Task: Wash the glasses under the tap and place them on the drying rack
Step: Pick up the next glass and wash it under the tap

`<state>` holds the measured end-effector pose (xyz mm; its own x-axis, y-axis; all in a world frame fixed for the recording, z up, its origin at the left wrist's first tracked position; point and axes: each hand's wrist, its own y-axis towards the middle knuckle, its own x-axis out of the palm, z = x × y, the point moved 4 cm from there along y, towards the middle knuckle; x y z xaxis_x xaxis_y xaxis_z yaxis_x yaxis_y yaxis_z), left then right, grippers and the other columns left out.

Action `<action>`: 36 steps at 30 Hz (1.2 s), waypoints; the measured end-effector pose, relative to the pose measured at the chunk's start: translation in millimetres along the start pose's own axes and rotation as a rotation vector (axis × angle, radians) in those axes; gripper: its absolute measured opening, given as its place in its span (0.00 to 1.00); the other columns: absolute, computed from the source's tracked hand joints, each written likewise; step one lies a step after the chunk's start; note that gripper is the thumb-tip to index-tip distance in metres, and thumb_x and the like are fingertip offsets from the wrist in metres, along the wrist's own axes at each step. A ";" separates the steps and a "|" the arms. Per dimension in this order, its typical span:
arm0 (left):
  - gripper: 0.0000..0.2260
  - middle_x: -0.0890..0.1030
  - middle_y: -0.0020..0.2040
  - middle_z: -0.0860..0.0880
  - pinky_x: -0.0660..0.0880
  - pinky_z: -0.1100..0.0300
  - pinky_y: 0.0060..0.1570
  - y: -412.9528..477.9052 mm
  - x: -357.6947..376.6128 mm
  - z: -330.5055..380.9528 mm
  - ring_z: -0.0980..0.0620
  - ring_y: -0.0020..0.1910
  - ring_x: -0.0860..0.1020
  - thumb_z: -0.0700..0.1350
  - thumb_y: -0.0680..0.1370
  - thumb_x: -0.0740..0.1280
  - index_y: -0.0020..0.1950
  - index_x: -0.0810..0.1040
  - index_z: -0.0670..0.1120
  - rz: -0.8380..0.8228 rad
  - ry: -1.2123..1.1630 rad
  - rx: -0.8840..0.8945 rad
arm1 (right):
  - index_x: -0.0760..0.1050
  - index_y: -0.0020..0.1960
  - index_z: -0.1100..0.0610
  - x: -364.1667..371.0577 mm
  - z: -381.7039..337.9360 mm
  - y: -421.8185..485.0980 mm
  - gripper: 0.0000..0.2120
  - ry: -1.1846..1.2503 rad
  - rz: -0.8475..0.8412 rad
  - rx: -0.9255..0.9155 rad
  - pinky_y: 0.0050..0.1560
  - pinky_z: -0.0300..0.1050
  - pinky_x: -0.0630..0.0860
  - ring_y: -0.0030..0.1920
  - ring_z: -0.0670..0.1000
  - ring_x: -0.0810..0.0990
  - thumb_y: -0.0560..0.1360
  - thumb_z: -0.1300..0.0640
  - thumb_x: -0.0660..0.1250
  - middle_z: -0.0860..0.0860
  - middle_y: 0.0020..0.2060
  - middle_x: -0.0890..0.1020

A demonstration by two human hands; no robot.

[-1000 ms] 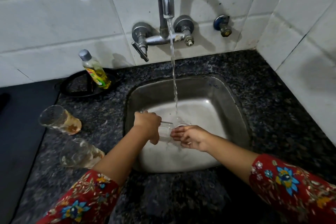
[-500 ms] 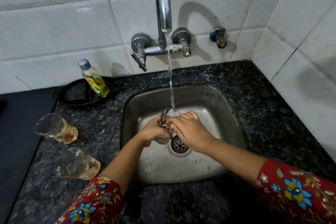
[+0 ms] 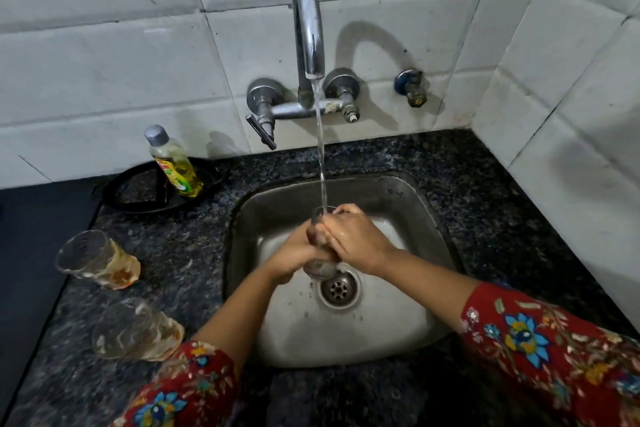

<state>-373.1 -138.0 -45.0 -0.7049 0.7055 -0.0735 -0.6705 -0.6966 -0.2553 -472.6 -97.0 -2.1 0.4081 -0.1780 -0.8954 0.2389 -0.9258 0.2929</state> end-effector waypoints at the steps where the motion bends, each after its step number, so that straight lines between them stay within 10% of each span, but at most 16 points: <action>1: 0.16 0.82 0.37 0.53 0.74 0.68 0.37 -2.0 -1.3 3.3 0.59 0.39 0.80 0.30 0.63 0.69 0.47 0.77 0.45 -0.118 -0.040 0.003 | 0.71 0.42 0.57 -2.0 0.7 -3.4 0.04 0.024 -0.005 -0.086 0.51 0.44 0.65 0.35 0.55 0.78 0.75 0.59 0.59 0.55 0.32 0.81; 8: 0.15 0.81 0.43 0.52 0.76 0.53 0.46 5.8 1.4 -3.4 0.54 0.43 0.79 0.46 0.64 0.68 0.49 0.74 0.45 0.374 0.369 0.180 | 0.75 0.50 0.62 7.9 -10.4 5.9 0.14 -0.153 -0.056 0.150 0.50 0.50 0.69 0.45 0.60 0.80 0.81 0.57 0.53 0.60 0.44 0.83; 13: 0.24 0.81 0.44 0.48 0.76 0.64 0.47 4.2 -6.4 5.1 0.58 0.44 0.80 0.32 0.59 0.71 0.54 0.76 0.36 -0.145 0.079 0.099 | 0.72 0.39 0.60 -1.3 -5.5 -13.2 0.10 0.055 0.010 -0.115 0.42 0.42 0.65 0.35 0.53 0.75 0.76 0.58 0.58 0.57 0.33 0.80; 19: 0.09 0.78 0.38 0.54 0.75 0.58 0.40 0.8 8.2 7.7 0.54 0.39 0.78 0.43 0.69 0.70 0.46 0.72 0.45 0.461 0.420 0.236 | 0.74 0.53 0.62 5.5 -5.1 4.6 0.16 -0.063 0.021 0.198 0.42 0.49 0.68 0.44 0.62 0.80 0.81 0.53 0.52 0.60 0.45 0.82; 25: 0.14 0.82 0.38 0.50 0.76 0.61 0.45 -1.9 -7.1 18.2 0.53 0.41 0.80 0.30 0.62 0.72 0.42 0.80 0.44 -0.252 0.032 0.157 | 0.73 0.42 0.59 -7.9 -3.9 -6.0 0.11 0.055 0.026 -0.128 0.37 0.46 0.73 0.31 0.56 0.77 0.77 0.56 0.56 0.55 0.32 0.80; 30: 0.12 0.80 0.36 0.55 0.74 0.58 0.37 -2.1 2.5 14.4 0.57 0.39 0.80 0.45 0.64 0.73 0.44 0.76 0.49 0.289 0.498 0.164 | 0.76 0.48 0.59 -1.8 -10.0 11.9 0.18 -0.002 -0.040 0.352 0.40 0.49 0.70 0.44 0.63 0.80 0.82 0.51 0.51 0.60 0.43 0.83; 36: 0.29 0.82 0.48 0.51 0.78 0.52 0.48 -10.9 -3.5 -20.1 0.50 0.45 0.80 0.48 0.60 0.77 0.58 0.71 0.50 0.282 0.547 -0.094 | 0.79 0.50 0.59 12.3 6.7 18.6 0.14 0.375 -0.329 0.700 0.47 0.45 0.76 0.50 0.58 0.81 0.80 0.54 0.57 0.58 0.48 0.83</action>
<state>-358.6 -130.3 -61.4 -0.6145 0.4782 -0.6275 -0.4353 -0.8688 -0.2358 -469.1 -118.6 -10.0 0.7075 0.1434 -0.6920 -0.1521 -0.9253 -0.3473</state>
